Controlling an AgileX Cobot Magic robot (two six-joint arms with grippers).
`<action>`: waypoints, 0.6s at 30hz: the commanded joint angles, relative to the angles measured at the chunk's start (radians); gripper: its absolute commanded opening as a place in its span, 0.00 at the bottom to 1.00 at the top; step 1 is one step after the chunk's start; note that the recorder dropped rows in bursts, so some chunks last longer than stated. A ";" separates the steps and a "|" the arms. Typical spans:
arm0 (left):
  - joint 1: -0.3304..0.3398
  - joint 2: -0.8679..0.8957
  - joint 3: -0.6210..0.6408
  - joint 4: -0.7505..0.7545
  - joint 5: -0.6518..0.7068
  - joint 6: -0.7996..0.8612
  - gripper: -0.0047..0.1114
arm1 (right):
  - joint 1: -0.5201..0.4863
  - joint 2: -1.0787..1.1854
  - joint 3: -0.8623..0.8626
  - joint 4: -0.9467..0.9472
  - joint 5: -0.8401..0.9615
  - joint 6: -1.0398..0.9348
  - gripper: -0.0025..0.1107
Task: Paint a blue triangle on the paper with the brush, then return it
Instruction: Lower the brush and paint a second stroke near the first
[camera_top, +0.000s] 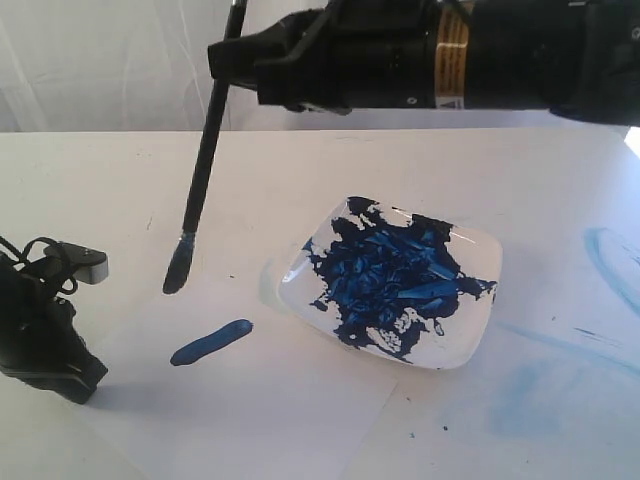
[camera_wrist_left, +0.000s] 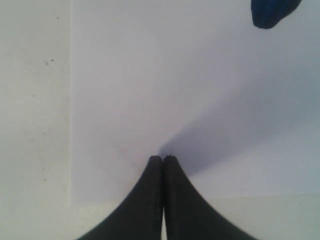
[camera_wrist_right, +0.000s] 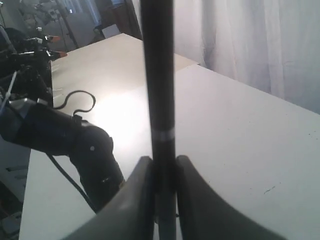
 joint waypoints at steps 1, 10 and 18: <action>-0.001 0.001 -0.002 -0.002 0.022 0.000 0.04 | 0.059 0.046 0.063 0.150 -0.019 -0.258 0.02; -0.001 0.001 -0.002 -0.002 0.022 0.000 0.04 | 0.110 0.194 0.081 0.288 -0.023 -0.459 0.02; -0.001 0.001 -0.002 -0.002 0.022 0.000 0.04 | 0.110 0.243 0.081 0.317 -0.016 -0.511 0.02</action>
